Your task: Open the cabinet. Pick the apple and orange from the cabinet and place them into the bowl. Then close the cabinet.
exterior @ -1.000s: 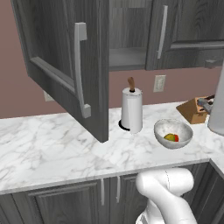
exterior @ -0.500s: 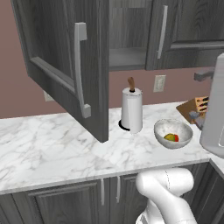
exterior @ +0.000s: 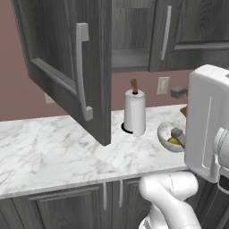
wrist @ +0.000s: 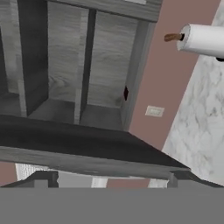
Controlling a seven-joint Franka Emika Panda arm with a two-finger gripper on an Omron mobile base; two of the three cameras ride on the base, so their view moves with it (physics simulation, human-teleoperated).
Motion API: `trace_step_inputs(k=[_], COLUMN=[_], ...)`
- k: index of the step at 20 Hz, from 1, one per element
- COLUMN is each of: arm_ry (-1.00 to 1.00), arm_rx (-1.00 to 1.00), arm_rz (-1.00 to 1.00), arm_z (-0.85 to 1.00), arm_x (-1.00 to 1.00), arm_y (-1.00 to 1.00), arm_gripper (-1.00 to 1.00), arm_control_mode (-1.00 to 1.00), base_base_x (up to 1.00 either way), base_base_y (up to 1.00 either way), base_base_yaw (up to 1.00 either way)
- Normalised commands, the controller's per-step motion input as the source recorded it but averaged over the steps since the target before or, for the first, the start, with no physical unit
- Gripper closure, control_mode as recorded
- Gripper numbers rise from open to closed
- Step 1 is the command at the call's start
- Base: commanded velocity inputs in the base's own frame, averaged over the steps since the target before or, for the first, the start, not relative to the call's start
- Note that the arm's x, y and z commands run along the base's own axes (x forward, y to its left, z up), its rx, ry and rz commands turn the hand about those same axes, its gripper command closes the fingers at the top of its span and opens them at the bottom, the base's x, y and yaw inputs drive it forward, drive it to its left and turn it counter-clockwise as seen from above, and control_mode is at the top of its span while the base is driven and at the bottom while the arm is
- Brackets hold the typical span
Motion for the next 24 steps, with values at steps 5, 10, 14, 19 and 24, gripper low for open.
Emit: trace_step_inputs(k=[5, 10, 14, 19, 24], arm_ry=[0.00, 0.00, 0.00, 0.00, 0.00], arm_rx=[-0.04, -0.01, 0.00, 0.00, 0.00], arm_rz=[0.00, 0.00, 0.00, -0.01, -0.03], arm_z=[-0.06, -0.08, -0.21, -0.22, -0.08], arm_x=[-0.27, -0.05, 0.02, 0.12, 0.32], arm_y=[0.38, 0.31, 0.34, 0.34, 0.27], arm_gripper=[-1.00, -1.00, -1.00, -1.00, -1.00], arm_control_mode=[-1.00, -1.00, -1.00, -1.00, -1.00], base_base_x=[0.00, 0.00, 0.00, 0.00, 0.00], base_base_y=[0.00, 0.00, 0.00, 0.00, 0.00], base_base_yaw=[0.00, 0.00, 0.00, 0.00, 0.00])
